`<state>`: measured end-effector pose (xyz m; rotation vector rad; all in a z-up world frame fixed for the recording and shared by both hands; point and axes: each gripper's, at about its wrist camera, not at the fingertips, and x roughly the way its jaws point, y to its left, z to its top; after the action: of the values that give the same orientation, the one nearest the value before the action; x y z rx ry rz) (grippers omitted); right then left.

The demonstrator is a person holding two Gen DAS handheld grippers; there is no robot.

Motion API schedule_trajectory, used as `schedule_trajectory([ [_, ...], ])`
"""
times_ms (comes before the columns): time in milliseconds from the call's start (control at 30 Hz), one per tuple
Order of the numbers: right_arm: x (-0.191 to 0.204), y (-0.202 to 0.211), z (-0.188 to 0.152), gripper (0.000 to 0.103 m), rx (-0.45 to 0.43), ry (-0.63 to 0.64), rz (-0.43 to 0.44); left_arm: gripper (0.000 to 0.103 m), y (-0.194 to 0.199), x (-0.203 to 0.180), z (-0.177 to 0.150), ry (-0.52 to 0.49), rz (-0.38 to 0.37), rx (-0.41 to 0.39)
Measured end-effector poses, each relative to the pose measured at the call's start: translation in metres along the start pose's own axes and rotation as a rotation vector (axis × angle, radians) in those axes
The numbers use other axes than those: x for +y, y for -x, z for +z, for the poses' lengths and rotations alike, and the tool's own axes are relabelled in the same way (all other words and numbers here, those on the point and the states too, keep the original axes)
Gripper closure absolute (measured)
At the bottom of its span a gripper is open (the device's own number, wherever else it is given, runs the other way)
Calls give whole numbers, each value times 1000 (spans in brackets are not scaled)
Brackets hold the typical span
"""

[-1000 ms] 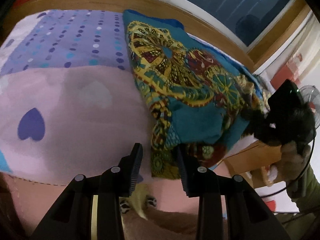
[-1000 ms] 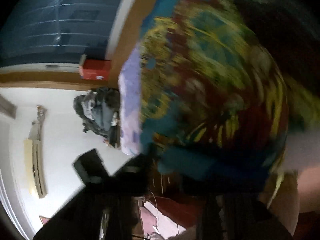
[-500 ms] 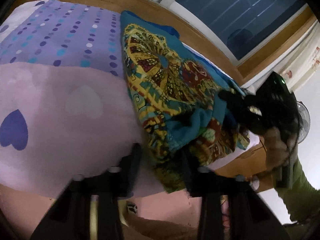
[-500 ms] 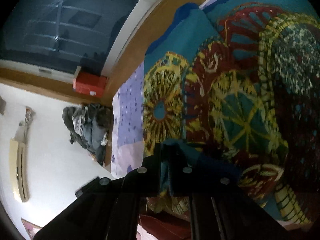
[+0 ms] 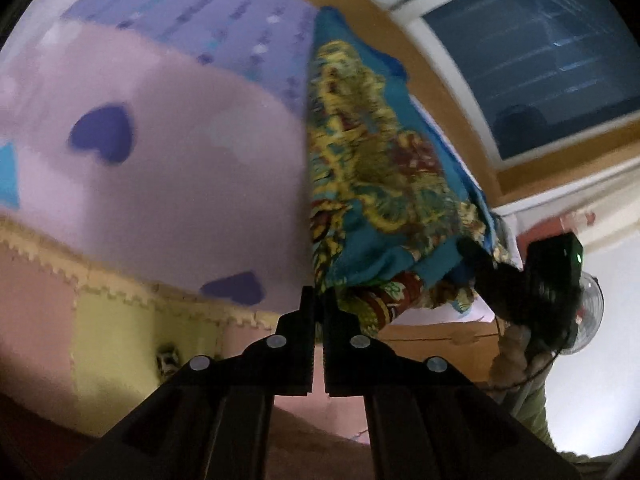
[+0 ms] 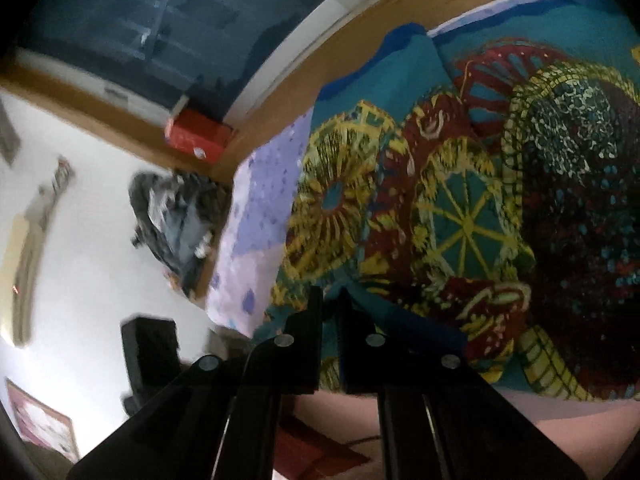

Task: Fold clothes
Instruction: 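Move both grippers over the folded cloth's side edge, grippers open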

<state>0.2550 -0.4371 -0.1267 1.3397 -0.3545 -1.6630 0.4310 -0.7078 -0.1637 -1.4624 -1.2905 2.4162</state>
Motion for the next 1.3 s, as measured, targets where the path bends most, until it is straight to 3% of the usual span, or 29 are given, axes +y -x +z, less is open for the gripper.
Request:
schedule_trajectory([
  [233,-4,13,-42,97,71,109,-118,103,-7,-11,-23,-44,40,45],
  [300,5,18,-49,95,86,165,-147,103,-2,-22,-28,-111,77,-3],
  [367,22,24,-57,90,105,257,-177,103,7,-31,-31,-164,99,-62],
  [433,44,29,-66,71,127,377,-191,100,11,-36,-26,-219,134,-97],
  [500,67,30,-74,60,138,500,-208,90,11,-38,-22,-278,172,-125],
  [567,87,26,-83,59,131,625,-233,90,4,-34,-18,-307,185,-113],
  [700,107,-14,-89,59,144,769,-293,90,-16,-27,-19,-347,224,-96],
  [900,120,-78,-94,59,154,944,-391,90,-23,-25,-21,-374,185,-125],
  [967,119,-87,-93,71,155,958,-409,90,-24,-27,-19,-384,171,-149],
  [1000,118,-92,-92,91,155,965,-418,96,-21,-29,-19,-391,166,-163],
  [1033,118,-97,-91,100,155,973,-427,102,-18,-34,-20,-406,166,-173],
  [1167,128,-74,-92,101,127,944,-329,102,6,-45,-27,-364,97,-200],
  [1300,132,-70,-109,101,153,982,-307,102,11,-32,-33,-260,67,-163],
])
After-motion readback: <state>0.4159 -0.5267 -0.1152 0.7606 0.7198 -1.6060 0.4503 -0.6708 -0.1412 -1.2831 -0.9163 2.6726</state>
